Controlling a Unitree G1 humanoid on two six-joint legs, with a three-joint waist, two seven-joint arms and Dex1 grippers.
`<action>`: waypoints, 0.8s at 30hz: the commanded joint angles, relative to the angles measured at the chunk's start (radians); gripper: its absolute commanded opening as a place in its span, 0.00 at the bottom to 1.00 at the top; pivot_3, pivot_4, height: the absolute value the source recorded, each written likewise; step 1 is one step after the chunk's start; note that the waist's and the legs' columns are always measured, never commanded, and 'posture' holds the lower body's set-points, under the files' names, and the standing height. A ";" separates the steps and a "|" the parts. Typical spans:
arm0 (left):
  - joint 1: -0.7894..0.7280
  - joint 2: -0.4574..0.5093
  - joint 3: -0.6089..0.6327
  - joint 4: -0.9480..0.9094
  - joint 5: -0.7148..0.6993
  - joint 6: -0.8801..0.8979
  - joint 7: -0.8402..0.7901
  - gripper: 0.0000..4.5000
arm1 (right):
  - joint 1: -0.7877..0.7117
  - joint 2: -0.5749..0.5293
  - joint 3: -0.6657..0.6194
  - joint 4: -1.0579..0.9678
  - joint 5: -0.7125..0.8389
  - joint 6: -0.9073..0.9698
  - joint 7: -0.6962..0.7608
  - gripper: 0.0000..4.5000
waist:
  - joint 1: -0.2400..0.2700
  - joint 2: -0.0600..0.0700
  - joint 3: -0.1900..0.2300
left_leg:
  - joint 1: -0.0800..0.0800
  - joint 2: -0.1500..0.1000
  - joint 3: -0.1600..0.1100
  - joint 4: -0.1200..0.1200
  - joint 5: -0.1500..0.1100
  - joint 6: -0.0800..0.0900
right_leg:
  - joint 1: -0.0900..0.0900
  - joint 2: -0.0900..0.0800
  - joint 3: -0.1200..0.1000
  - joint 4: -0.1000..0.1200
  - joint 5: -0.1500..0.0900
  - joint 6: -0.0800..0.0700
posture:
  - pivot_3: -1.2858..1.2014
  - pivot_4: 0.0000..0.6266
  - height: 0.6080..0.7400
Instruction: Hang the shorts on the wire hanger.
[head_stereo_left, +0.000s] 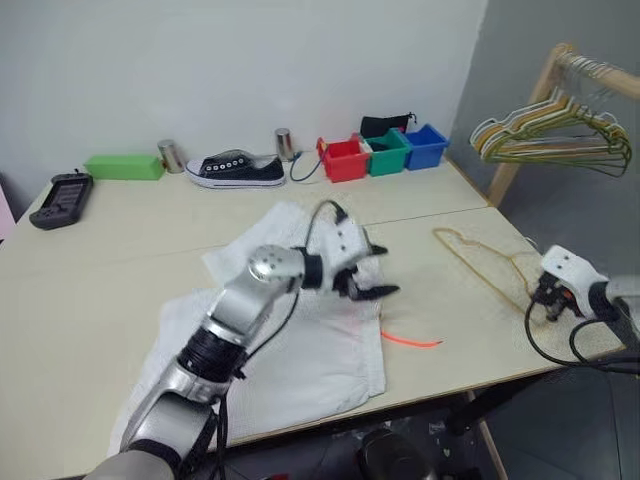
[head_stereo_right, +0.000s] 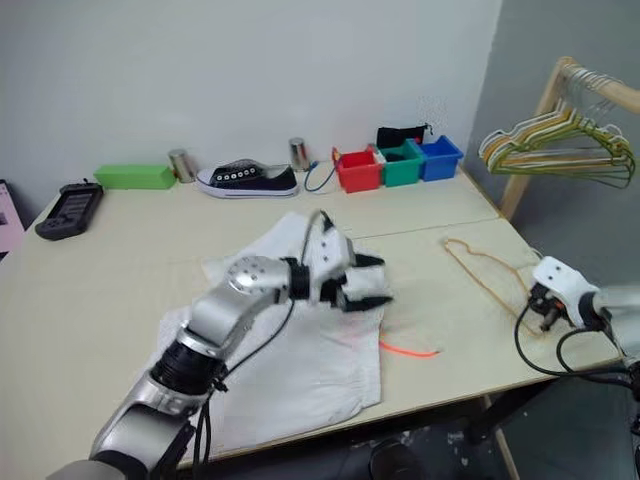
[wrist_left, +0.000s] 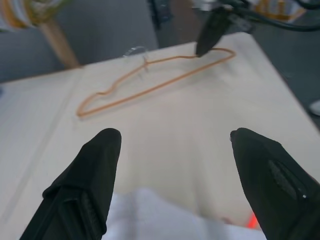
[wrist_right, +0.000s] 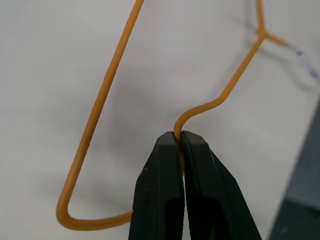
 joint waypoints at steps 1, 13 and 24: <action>-0.081 0.084 0.122 0.094 -0.029 -0.038 -0.054 0.83 | -0.056 -0.010 0.040 -0.163 -0.105 -0.152 -0.057 0.01 | -0.014 0.001 0.000 | 0.000 0.000 0.000 -0.001 0.000 0.000 | 0.000 0.000 0.000 0.000 0.000 0.000 | 0.38 0.03 1.00; -0.234 0.228 0.108 0.314 0.012 -0.066 -0.304 0.83 | -0.361 0.088 0.235 -0.020 -0.540 -0.746 -0.440 0.01 | -0.007 0.002 0.000 | -0.013 -0.001 -0.001 -0.001 0.000 0.000 | -0.011 -0.002 -0.001 0.002 -0.001 0.001 | 0.39 0.03 1.00; -0.354 0.261 0.138 0.545 0.052 -0.157 -0.390 0.83 | -0.457 0.099 0.261 0.078 -0.767 -0.999 -0.797 0.01 | 0.001 0.002 0.000 | -0.011 -0.002 -0.002 0.001 0.002 0.002 | -0.015 -0.002 -0.001 0.016 -0.003 -0.003 | 0.39 0.03 1.00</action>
